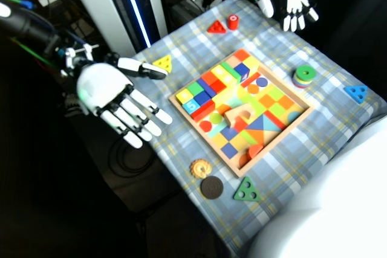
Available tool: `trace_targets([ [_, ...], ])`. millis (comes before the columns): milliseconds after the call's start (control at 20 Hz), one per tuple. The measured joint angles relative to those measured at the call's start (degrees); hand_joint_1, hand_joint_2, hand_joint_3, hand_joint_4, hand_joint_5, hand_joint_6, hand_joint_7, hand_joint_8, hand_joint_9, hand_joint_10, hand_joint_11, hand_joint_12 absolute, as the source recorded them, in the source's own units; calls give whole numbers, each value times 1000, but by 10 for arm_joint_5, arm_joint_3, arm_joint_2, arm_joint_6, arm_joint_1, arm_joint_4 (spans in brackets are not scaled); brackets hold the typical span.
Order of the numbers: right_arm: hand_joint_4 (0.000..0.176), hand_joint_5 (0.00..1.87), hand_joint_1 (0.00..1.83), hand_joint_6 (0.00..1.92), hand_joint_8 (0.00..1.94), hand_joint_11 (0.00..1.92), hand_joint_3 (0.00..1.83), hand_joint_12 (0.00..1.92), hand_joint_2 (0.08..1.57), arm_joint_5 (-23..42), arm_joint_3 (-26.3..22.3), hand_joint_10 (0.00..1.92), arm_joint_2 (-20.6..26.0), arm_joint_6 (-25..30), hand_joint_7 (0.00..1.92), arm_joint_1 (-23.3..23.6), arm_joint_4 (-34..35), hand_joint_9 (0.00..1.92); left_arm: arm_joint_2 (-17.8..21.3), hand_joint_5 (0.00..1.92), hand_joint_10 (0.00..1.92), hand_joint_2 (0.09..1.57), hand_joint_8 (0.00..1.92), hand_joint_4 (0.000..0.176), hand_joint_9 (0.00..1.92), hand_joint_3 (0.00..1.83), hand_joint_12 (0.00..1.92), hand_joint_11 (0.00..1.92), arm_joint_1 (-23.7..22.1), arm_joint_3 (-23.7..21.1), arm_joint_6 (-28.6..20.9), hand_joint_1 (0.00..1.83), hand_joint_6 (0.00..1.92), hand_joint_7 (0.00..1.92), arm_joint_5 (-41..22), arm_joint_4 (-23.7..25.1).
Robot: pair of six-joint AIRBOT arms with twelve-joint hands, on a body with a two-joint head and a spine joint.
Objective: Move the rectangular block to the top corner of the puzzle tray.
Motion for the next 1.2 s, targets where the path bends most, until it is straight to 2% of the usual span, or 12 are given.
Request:
trace_targets([
  [250, 106, 123, 28, 0, 1, 0, 0, 307, 1215, -7, 5, 0, 12, 0, 118, 4, -24, 97, 9, 0, 0, 1243, 0, 100, 0, 2, 0, 0, 1, 0, 0, 0, 0, 0, -5, 5],
  [300, 66, 151, 42, 4, 4, 0, 1, 391, 1227, -12, 8, 5, 15, 0, 146, 8, -33, 124, 9, 6, 0, 1266, 0, 96, 0, 12, 0, 0, 1, 0, 0, 0, 2, 0, -3, 5],
  [350, 58, 158, 47, 3, 3, 0, 1, 423, 1229, -15, 9, 4, 17, 1, 154, 11, -35, 131, 9, 8, 0, 1271, 0, 95, 0, 14, 0, 0, 1, 0, 0, 0, 3, 0, -2, 5],
  [550, 56, 160, 47, 2, 2, 0, 0, 432, 1230, -31, 15, 3, 39, 0, 156, 23, -60, 132, 9, 8, 0, 1274, 0, 95, 0, 12, 0, 0, 1, 0, 0, 0, 3, 0, 5, 5],
  [600, 111, 145, 64, 3, 1, 0, 0, 510, 1226, -41, 17, 1, 46, 0, 151, 30, -68, 127, 10, 11, 0, 1301, 0, 96, 0, 24, 0, 0, 1, 0, 0, 0, 4, 0, 5, 5],
  [650, 123, 142, 70, 2, 0, 0, 0, 543, 1224, -51, 23, 1, 50, 0, 150, 39, -82, 127, 10, 12, 0, 1307, 0, 96, 0, 25, 0, 0, 1, 0, 0, 0, 4, 0, 7, 6],
  [850, 126, 142, 70, 1, 0, 0, 0, 552, 1224, -117, 45, 0, 61, 7, 150, 84, -149, 126, 10, 12, 0, 1311, 0, 96, 0, 22, 0, 0, 1, 0, 0, 0, 3, 0, 13, 7],
  [900, 80, 238, 449, 4, 12, 0, 0, 1111, 1213, -132, 53, 46, 61, 20, 380, 89, -162, 346, 10, 204, 73, 1359, 9, 8, 228, 0, 684, 0, 1, 0, 0, 335, 6, 298, 13, 7],
  [950, 0, 468, 1151, 19, 917, 639, 0, 1654, 1174, -148, 66, 1066, 62, 54, 819, 95, -179, 887, 10, 509, 675, 1221, 1000, 0, 576, 0, 1350, 0, 1, 0, -1, 1117, 38, 734, 12, 8],
  [1000, 0, 519, 1286, 11, 1163, 792, 0, 1783, 1170, -156, 79, 1422, 62, 87, 871, 98, -194, 958, 10, 582, 954, 1201, 1241, 0, 588, 0, 1549, 0, 1, 0, -1, 1271, 27, 798, 12, 8],
  [1150, 0, 533, 1319, 4, 1236, 830, 0, 1819, 1168, -180, 107, 1542, 65, 158, 877, 98, -199, 962, 11, 603, 1080, 1198, 1311, 0, 568, 0, 1605, 0, 1, 0, 0, 1309, 12, 808, 19, 10],
  [1200, 0, 749, 1294, 41, 1798, 1264, 0, 1901, 1169, -181, 107, 1845, 67, 158, 1091, 98, -198, 1278, 11, 702, 1679, 1178, 1618, 0, 1058, 0, 1858, 915, 1, 0, 0, 1302, 32, 945, 18, 9],
])
